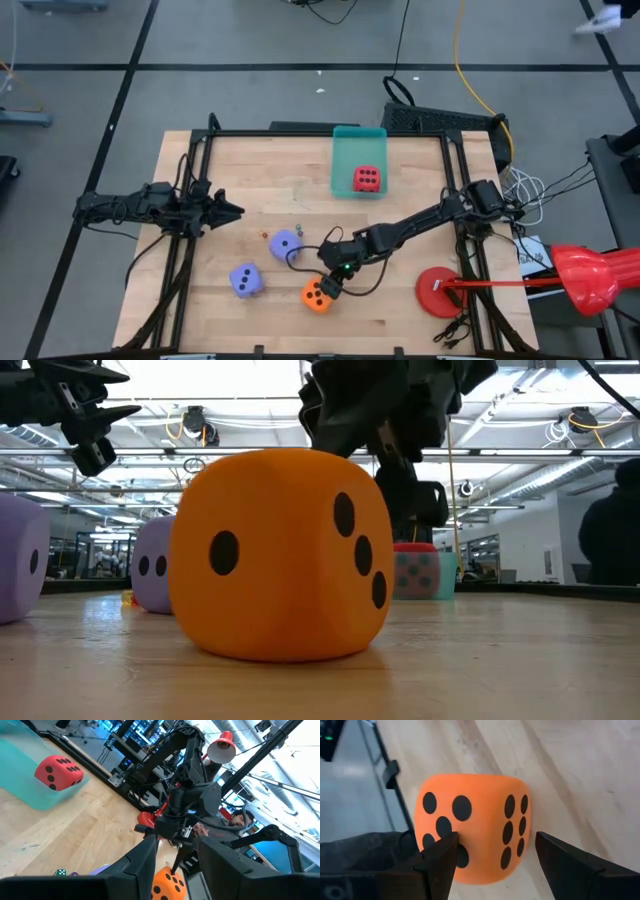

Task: Pick & Place Dice
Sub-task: Put the orange die into the green bin

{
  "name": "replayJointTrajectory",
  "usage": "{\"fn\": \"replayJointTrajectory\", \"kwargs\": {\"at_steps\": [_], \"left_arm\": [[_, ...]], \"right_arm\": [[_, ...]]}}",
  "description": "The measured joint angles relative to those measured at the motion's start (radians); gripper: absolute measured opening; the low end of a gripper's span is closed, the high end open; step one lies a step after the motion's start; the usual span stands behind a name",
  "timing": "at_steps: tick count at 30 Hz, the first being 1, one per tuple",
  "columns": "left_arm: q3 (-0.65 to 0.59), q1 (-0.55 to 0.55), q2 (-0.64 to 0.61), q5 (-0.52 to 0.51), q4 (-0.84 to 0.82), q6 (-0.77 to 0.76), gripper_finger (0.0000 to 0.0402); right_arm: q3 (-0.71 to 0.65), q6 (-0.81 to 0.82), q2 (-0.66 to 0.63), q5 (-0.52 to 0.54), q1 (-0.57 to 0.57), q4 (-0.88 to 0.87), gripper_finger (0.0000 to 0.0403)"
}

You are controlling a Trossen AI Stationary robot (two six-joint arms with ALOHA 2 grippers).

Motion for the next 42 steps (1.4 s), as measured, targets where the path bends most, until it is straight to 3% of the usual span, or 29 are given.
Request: {"fn": "replayJointTrajectory", "kwargs": {"at_steps": [10, 16, 22, 34, 42], "left_arm": [[0.0, 0.0, 0.0, 0.0, 0.0, 0.001, 0.0152], [0.0, 0.0, 0.0, 0.0, 0.0, 0.001, 0.0152], [0.0, 0.0, 0.0, 0.0, 0.0, 0.002, 0.0152], [0.0, 0.0, 0.0, 0.0, 0.0, 0.002, 0.0152], [0.0, 0.0, 0.0, 0.0, 0.0, 0.002, 0.0152]], "right_arm": [[-0.041, 0.102, 0.001, 0.002, 0.031, 0.189, 0.0254], [-0.041, 0.106, 0.001, 0.041, 0.046, 0.198, 0.0243], [-0.041, 0.078, 0.001, 0.113, 0.062, 0.194, 0.0182], [-0.041, 0.049, 0.001, 0.192, 0.08, 0.196, 0.0015], [-0.04, 0.056, 0.001, 0.215, 0.081, 0.198, 0.0002]]}}
